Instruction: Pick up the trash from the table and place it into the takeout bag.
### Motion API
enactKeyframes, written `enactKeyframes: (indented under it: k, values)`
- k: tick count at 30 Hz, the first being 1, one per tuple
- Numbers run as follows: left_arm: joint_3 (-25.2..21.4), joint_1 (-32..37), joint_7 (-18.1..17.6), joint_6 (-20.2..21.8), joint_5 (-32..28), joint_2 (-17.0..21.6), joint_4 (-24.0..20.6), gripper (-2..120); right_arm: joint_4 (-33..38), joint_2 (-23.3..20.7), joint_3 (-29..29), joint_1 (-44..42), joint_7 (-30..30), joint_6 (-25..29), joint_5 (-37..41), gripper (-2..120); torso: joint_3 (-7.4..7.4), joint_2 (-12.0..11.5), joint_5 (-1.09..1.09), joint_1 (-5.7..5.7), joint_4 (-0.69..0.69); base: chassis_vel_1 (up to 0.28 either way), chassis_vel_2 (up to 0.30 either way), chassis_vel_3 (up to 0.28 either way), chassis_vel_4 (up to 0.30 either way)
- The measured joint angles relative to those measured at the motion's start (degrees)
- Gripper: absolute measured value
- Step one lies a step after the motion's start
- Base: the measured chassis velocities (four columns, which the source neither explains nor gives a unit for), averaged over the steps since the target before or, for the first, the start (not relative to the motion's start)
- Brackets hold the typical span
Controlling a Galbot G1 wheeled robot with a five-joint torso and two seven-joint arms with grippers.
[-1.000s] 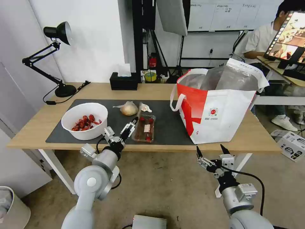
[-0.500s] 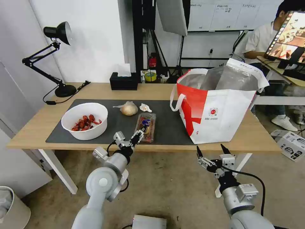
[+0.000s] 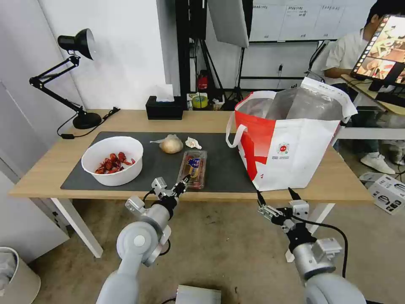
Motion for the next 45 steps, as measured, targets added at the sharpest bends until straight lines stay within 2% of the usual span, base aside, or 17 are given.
enactKeyframes:
  k: [4, 11, 12, 14, 15, 22, 28, 45]
  values:
    - [0.03, 0.1, -0.02, 0.02, 0.05, -0.02, 0.41, 0, 0.15, -3.11, -0.69, 2.63, 1.05, -2.65, 8.32, 100, 0.0, 0.0, 0.0, 0.0, -0.01, 0.0, 0.0, 0.0, 0.0]
    - [0.31, 0.12, -0.03, 0.04, 0.25, 0.03, 1.26, 0, -0.83, -5.65, -2.33, 5.63, 2.41, -4.69, 19.0, 100, 0.0, 0.0, 0.0, 0.0, 0.0, 0.0, 0.0, 0.0, 0.0]
    - [0.63, -0.03, -0.05, 0.04, 0.27, 0.15, 1.57, 0, -1.4, -6.53, -3.04, 6.97, 2.79, -5.3, 23.63, 100, 0.0, 0.0, 0.0, 0.0, -0.01, 0.0, 0.0, 0.0, 0.0]
    - [0.95, -0.16, -0.05, 0.04, 0.29, 0.23, 1.86, 0, -2.47, -7.83, -4.25, 9.08, 3.31, -5.85, 28.23, 100, -0.01, 0.0, 0.0, 0.0, -0.02, 0.0, 0.0, 0.0, 0.0]
    - [0.95, -0.16, -0.05, 0.04, 0.29, 0.23, 1.86, 0, -2.47, -7.83, -4.25, 9.08, 3.31, -5.85, 28.23, 100, -0.01, 0.0, 0.0, 0.0, -0.02, 0.0, 0.0, 0.0, 0.0]
    - [1.03, -0.31, -0.07, 0.04, 0.41, 0.18, 1.96, 0, -7.57, -12.95, -9.72, 17.7, 5.31, -7.09, 41.29, 100, 0.0, 0.0, 0.0, 0.0, -0.01, 0.0, 0.0, 0.0, 0.0]
    - [1.14, -0.58, -0.11, 0.04, 0.51, 0.1, 2.02, 0, -12.1, -13.61, -12.41, 22.89, 6.31, -7.51, 46.86, 100, 0.0, 0.0, 0.0, 0.0, -0.01, 0.0, 0.0, 0.0, 0.0]
    - [0.59, -1.04, -0.48, 0.04, 0.54, 0.15, 2.22, 0, -24.07, -10.87, -21.39, 37.43, 9.02, -8.04, 52.45, 100, 0.01, 0.0, -0.01, 0.01, 0.0, 0.0, 0.0, 0.0, 0.0]
